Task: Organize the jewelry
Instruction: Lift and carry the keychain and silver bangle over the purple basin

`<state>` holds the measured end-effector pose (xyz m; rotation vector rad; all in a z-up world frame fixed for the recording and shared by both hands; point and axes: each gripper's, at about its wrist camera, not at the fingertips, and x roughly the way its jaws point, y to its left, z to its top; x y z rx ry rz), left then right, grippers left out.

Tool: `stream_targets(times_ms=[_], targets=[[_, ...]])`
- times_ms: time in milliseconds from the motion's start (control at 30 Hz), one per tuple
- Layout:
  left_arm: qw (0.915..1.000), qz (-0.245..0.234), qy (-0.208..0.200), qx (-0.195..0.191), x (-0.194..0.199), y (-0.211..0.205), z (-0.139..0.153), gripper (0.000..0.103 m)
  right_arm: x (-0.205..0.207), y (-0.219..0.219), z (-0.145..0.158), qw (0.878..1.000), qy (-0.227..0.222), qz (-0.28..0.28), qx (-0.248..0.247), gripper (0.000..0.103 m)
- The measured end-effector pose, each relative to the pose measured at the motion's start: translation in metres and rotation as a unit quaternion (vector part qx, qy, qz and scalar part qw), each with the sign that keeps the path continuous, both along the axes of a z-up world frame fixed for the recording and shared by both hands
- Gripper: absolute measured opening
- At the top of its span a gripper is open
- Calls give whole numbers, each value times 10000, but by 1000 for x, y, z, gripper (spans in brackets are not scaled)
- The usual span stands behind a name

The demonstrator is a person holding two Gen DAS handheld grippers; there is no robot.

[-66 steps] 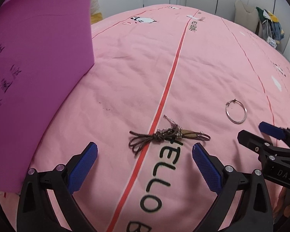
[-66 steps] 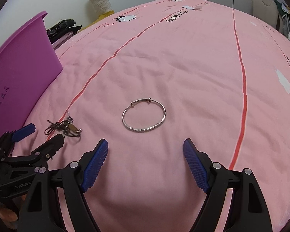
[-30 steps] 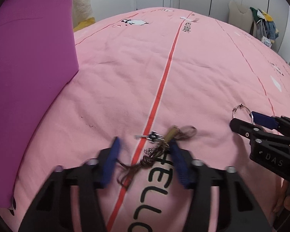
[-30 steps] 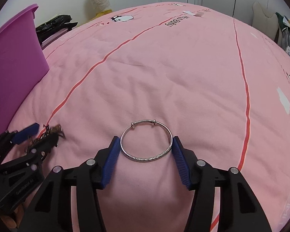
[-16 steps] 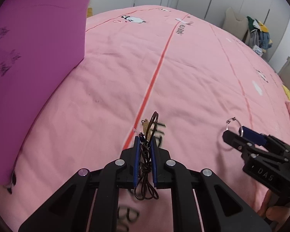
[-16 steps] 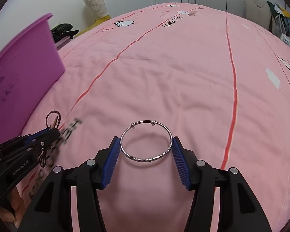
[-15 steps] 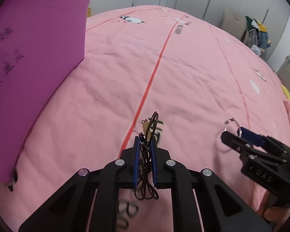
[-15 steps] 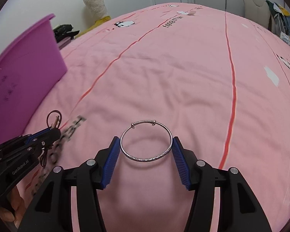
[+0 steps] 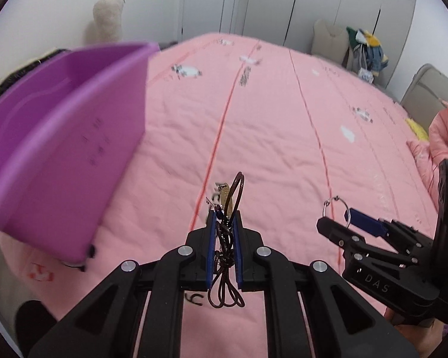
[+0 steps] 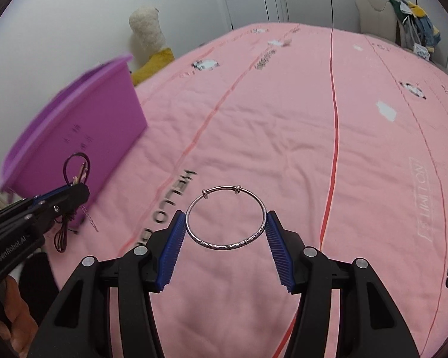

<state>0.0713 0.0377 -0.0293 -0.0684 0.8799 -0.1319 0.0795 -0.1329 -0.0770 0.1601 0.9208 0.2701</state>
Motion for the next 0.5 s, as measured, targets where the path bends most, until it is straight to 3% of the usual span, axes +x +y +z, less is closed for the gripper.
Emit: stream_targets(times_ms=[300,500], targets=[[9971,185,-741,45,-24,45,84,11,-8,51,82,9978,-574,333,-22,53],[9926,688,-995,116,-23,109,122,11,12,110,128,9929,-866,809,132,53]])
